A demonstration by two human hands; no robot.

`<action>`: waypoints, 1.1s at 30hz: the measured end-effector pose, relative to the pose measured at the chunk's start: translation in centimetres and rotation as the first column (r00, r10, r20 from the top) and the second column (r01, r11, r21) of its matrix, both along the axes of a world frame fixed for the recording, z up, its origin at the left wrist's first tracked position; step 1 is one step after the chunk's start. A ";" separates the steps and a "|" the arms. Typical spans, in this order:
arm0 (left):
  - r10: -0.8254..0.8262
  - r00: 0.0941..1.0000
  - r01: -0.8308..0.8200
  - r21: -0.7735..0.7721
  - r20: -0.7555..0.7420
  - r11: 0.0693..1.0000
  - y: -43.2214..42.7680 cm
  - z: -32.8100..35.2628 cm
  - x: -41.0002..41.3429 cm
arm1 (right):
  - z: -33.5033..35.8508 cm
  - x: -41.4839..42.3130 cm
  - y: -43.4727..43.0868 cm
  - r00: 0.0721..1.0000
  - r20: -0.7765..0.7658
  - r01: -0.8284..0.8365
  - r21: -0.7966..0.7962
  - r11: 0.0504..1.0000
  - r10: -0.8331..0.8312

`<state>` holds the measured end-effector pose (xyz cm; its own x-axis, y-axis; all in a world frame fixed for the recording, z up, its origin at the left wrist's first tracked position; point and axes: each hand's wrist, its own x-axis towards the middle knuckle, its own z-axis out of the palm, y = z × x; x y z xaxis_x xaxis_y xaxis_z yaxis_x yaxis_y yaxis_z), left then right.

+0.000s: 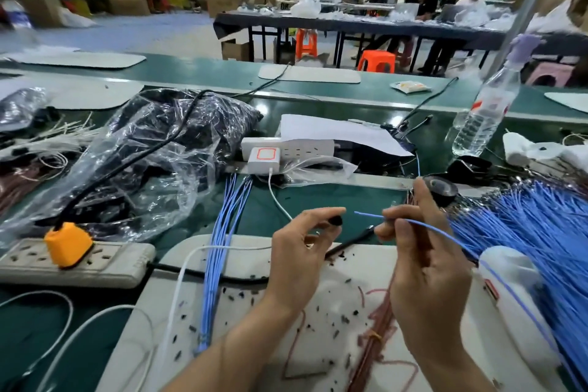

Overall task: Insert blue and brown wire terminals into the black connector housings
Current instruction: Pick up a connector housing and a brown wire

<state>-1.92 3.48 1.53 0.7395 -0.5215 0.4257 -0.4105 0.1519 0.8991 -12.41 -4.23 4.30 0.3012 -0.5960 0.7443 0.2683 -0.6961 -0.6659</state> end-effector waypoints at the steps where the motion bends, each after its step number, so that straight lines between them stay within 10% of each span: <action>1: -0.004 1.000 0.004 0.001 0.009 1.000 0.0 0.1 -0.1 | 0.0 0.0 0.2 1.000 0.005 -0.003 -0.026 1.000 0.004; 23: -0.047 0.993 0.037 0.094 0.111 0.995 0.1 0.0 -0.6 | -1.3 0.4 0.3 0.983 -0.155 0.071 -0.165 0.984 -0.097; 29: -0.010 0.981 -0.003 0.067 0.193 0.998 -0.2 -0.3 -1.0 | -1.9 0.8 0.0 0.976 -0.215 -0.003 0.151 0.989 0.035; 33: -0.045 0.985 0.037 0.053 0.168 0.998 -0.1 -0.3 -0.8 | -2.0 1.0 -0.6 0.949 -0.149 -0.154 0.548 0.822 0.277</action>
